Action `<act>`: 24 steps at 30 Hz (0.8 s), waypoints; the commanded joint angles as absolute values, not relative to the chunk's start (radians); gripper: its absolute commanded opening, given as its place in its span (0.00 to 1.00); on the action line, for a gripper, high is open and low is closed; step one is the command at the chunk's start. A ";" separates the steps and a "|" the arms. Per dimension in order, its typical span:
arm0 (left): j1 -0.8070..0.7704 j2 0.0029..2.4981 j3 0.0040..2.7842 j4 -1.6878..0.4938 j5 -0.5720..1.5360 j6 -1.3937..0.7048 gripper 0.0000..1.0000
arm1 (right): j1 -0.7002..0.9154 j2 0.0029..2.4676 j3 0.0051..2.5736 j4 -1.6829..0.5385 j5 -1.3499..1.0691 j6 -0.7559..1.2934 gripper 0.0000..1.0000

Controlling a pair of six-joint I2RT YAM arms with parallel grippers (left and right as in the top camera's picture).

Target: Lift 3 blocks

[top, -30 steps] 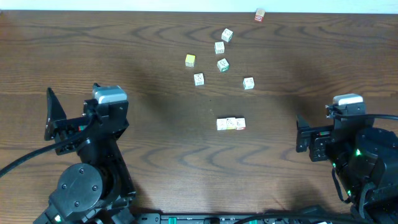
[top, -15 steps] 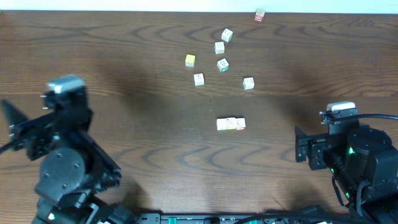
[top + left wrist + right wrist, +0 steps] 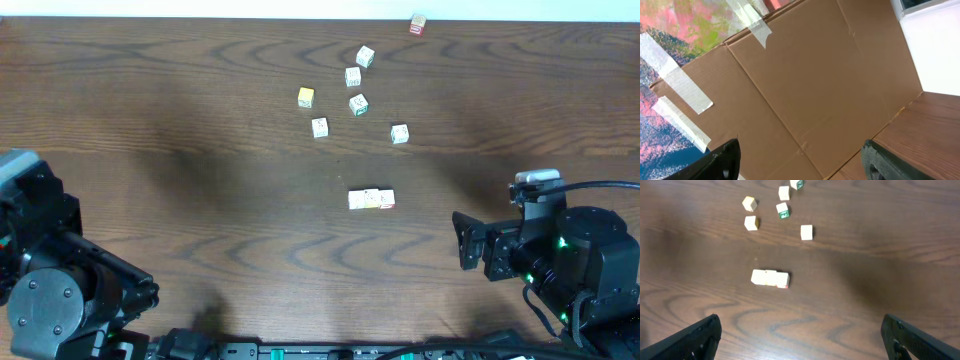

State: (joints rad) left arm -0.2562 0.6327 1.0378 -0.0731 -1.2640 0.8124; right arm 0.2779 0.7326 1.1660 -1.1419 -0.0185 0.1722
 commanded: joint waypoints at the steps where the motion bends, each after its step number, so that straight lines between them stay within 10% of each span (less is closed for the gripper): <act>1: -0.251 0.632 1.033 -0.070 -1.276 0.815 0.77 | 0.267 0.734 1.169 -1.157 -0.035 0.194 0.99; 24: -0.049 0.356 1.033 -0.066 -1.312 0.768 0.78 | 0.267 0.734 1.169 -1.176 -0.035 0.194 0.99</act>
